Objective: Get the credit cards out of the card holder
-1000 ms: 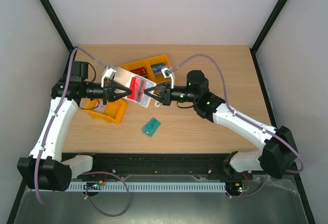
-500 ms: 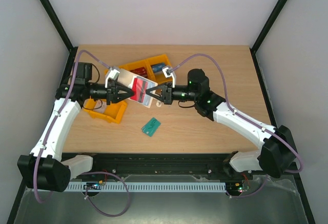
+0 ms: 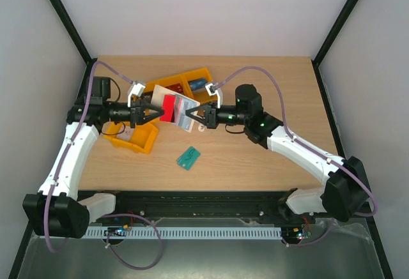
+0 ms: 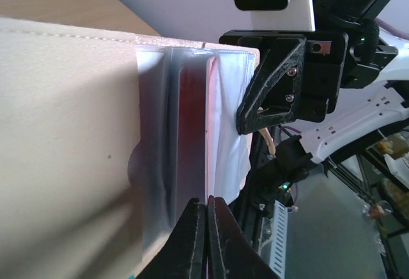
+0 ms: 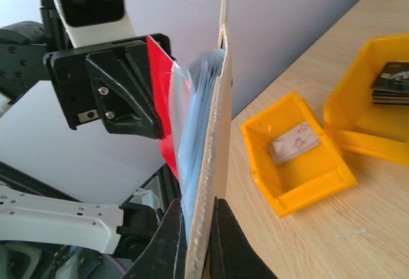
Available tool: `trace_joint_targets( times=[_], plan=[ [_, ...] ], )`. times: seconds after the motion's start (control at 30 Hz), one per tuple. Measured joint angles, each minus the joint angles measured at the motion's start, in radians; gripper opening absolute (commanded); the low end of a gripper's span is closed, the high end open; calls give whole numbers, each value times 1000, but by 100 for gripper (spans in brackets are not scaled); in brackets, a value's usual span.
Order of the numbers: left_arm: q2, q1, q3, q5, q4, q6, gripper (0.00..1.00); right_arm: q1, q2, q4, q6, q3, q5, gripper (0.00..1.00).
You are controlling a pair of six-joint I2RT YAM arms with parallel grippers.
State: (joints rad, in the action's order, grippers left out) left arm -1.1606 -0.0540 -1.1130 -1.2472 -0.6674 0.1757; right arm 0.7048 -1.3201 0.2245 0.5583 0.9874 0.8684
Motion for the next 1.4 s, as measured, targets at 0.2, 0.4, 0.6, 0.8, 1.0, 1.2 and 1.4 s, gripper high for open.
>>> trace_joint_targets(
  times=[0.2, 0.4, 0.6, 0.8, 1.0, 1.2, 1.4],
  plan=[
    [0, 15, 10, 29, 4, 19, 2, -24, 0, -71, -28, -2, -6, 2],
    [0, 14, 9, 71, -10, 43, 2, -36, 0, -81, -26, -2, 1, 2],
    [-4, 4, -111, 287, -73, 107, 2, -221, 2, -139, 4, -19, -34, 2],
    [-40, -163, -203, 649, -86, 209, 2, -355, 9, -212, 3, -47, -72, 2],
    [-215, -335, -245, 1092, 14, 424, 2, -442, 23, -243, -5, -47, -59, 2],
    [-440, -389, -230, 1433, 222, 701, 2, -530, 22, -243, -5, -46, -47, 2],
    [-602, -391, -231, 1551, 400, 873, 2, -533, 4, -243, -4, -46, -29, 2]
  ],
)
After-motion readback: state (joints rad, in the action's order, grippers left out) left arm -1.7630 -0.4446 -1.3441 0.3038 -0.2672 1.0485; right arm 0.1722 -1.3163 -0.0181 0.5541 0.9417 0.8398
